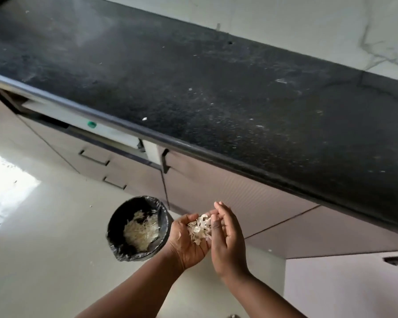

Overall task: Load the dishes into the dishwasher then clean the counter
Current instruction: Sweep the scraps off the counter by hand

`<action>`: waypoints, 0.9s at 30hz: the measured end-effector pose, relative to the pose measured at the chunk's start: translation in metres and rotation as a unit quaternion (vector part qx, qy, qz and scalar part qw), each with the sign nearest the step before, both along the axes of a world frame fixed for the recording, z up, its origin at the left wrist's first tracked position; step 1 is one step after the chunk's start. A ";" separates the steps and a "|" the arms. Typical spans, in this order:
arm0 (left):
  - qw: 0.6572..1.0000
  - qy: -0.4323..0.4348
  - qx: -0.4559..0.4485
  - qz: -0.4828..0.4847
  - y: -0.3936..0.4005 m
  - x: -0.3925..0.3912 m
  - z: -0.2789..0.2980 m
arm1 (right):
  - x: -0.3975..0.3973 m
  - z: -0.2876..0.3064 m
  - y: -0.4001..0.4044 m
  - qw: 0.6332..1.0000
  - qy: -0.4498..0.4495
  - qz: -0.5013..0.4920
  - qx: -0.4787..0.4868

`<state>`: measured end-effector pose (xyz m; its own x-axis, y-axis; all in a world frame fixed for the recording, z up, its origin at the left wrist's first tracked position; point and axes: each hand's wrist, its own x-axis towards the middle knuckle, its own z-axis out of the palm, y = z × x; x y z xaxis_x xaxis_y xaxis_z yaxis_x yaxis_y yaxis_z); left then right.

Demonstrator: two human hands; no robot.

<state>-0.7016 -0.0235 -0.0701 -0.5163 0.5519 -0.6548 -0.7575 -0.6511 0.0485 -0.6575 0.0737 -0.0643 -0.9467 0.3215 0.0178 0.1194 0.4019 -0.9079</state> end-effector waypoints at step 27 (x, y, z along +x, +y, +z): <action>0.951 -0.124 -0.252 0.130 -0.256 -0.095 -0.340 | -0.152 -0.358 -0.261 0.789 -0.470 -0.184 -0.350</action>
